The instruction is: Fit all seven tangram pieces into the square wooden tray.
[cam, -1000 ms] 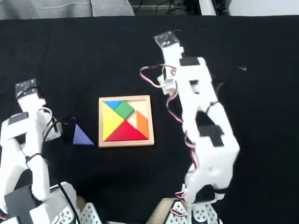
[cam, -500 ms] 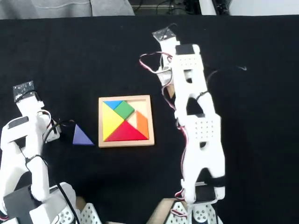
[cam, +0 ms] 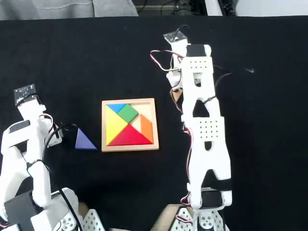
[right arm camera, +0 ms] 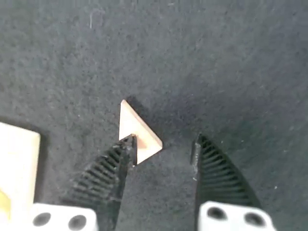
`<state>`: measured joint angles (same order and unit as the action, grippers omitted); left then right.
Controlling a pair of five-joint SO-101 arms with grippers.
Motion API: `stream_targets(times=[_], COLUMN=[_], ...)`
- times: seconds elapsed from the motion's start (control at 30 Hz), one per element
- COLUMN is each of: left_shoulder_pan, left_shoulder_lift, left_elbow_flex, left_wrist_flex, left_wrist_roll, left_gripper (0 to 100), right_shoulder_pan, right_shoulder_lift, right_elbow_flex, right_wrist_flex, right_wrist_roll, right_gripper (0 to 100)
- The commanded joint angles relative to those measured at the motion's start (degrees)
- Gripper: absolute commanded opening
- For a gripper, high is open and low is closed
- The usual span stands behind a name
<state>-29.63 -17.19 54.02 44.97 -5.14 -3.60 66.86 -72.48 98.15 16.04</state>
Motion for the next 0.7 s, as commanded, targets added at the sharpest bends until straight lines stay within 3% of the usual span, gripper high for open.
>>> stream_targets(times=[0.0, 0.33, 0.67], left_shoulder_pan=[-0.48, -0.66, -0.75], left_shoulder_lift=[-1.58, -1.58, -1.58], left_elbow_flex=[-0.22, -0.31, -0.4], left_wrist_flex=[-0.88, -0.88, -0.88], left_wrist_roll=[0.26, 0.26, 0.26], left_gripper=[15, 15, 15], right_shoulder_pan=[0.18, -0.53, -1.49], right_shoulder_lift=[0.04, -0.4, -6.55], right_elbow_flex=[-6.02, -6.46, 2.59], right_wrist_flex=[2.73, 3.08, 2.99], right_wrist_roll=[-0.35, -0.79, -0.79], right_gripper=[19.4, 19.4, 19.4])
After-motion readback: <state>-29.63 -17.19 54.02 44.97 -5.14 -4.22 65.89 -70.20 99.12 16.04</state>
